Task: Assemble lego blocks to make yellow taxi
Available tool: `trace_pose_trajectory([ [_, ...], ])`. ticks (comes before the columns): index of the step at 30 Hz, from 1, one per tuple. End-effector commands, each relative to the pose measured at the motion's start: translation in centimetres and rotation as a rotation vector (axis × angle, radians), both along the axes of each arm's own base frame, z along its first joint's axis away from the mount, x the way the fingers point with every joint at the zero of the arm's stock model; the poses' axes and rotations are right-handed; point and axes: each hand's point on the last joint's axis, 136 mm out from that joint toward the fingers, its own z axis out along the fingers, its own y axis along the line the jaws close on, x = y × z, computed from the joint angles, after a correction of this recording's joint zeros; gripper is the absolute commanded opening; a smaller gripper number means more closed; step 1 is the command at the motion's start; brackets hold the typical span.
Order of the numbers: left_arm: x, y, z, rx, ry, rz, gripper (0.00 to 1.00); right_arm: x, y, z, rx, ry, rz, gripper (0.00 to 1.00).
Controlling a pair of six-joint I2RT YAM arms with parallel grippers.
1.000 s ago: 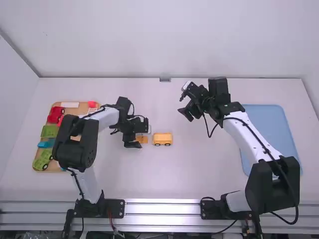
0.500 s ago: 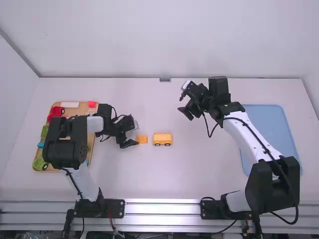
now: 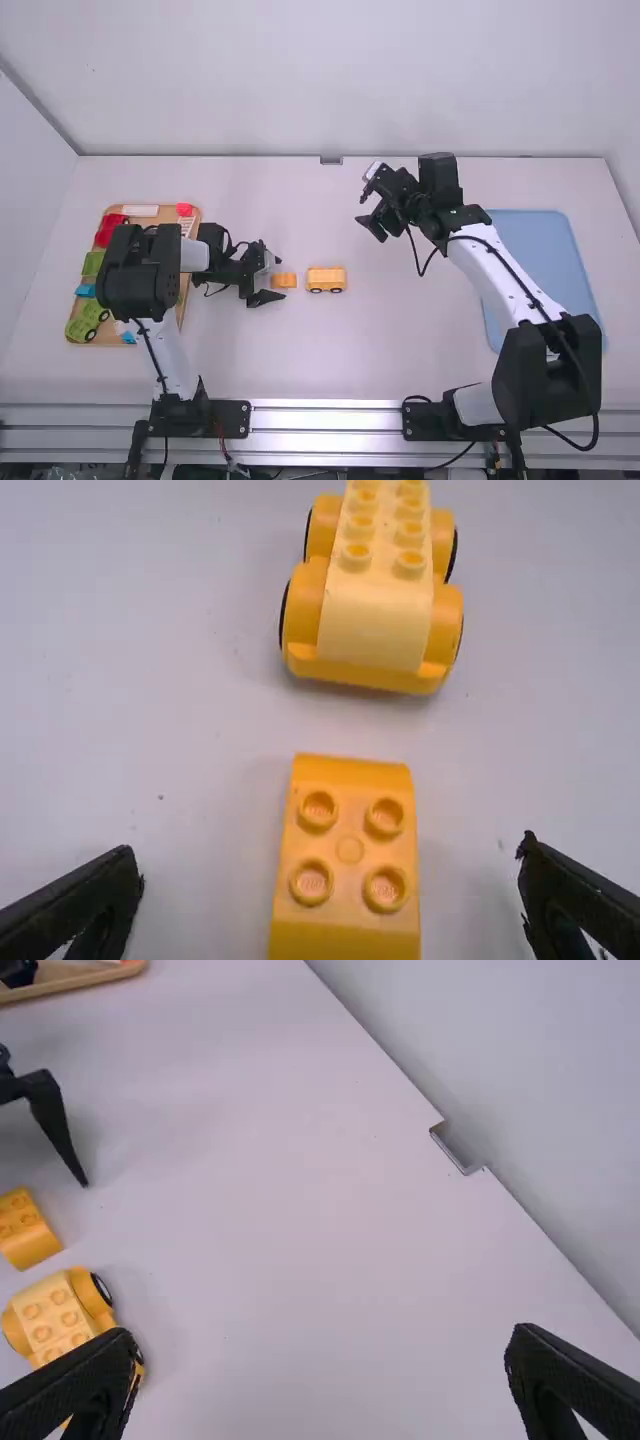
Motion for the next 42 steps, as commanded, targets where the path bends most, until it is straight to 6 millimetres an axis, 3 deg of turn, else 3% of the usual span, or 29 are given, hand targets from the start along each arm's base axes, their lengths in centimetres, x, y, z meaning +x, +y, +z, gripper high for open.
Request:
trace_pose_trajectory([
  [1,-0.4,-0.3,-0.3,-0.020,-0.009,-0.034,0.94,-0.5,0.3,0.4,0.012,-0.005,0.015,0.98],
  [4,-0.8,-0.4,-0.6,-0.005,-0.021,-0.052,0.69,-0.4,0.2,0.4,0.016,0.000,0.009,0.98],
  [8,-0.7,0.1,-0.9,0.013,-0.012,-0.038,0.72,-0.4,0.2,0.4,0.016,-0.002,0.010,0.99],
  [13,-0.8,0.1,-1.0,0.017,-0.009,-0.040,0.50,-0.4,0.3,0.5,0.017,-0.004,0.011,0.98],
  [16,-0.8,-0.1,-1.3,0.034,-0.018,-0.048,0.42,-0.4,0.3,0.5,0.016,-0.004,0.011,0.99],
  [17,-0.8,0.0,-1.4,0.045,-0.025,-0.048,0.34,-0.4,0.2,0.5,0.017,-0.004,0.011,0.99],
  [20,-0.8,-0.3,-1.4,0.041,-0.035,-0.057,0.25,-0.4,0.2,0.5,0.015,-0.004,0.009,0.99],
  [22,-0.6,-0.3,-1.0,0.043,-0.040,-0.057,0.23,-0.4,0.1,0.4,0.011,-0.004,0.005,0.99],
  [25,-0.2,0.2,1.0,0.073,-0.034,-0.048,0.14,0.1,-0.4,0.3,-0.011,-0.015,-0.022,0.99],
  [28,0.0,0.5,2.6,0.118,-0.037,-0.047,0.22,0.0,-0.3,0.3,-0.011,-0.014,-0.020,0.99],
  [31,-0.1,0.1,5.5,0.173,-0.077,-0.064,0.24,0.0,-0.5,0.1,-0.029,-0.017,-0.017,0.98],
  [36,-0.6,-2.1,9.3,0.172,-0.156,-0.083,0.18,-3.2,0.5,-2.8,-0.038,0.040,0.174,0.98],
  [42,-0.3,-4.3,9.7,0.136,-0.152,-0.062,0.16,-7.1,2.7,-6.7,0.228,-0.037,0.468,0.99],
])
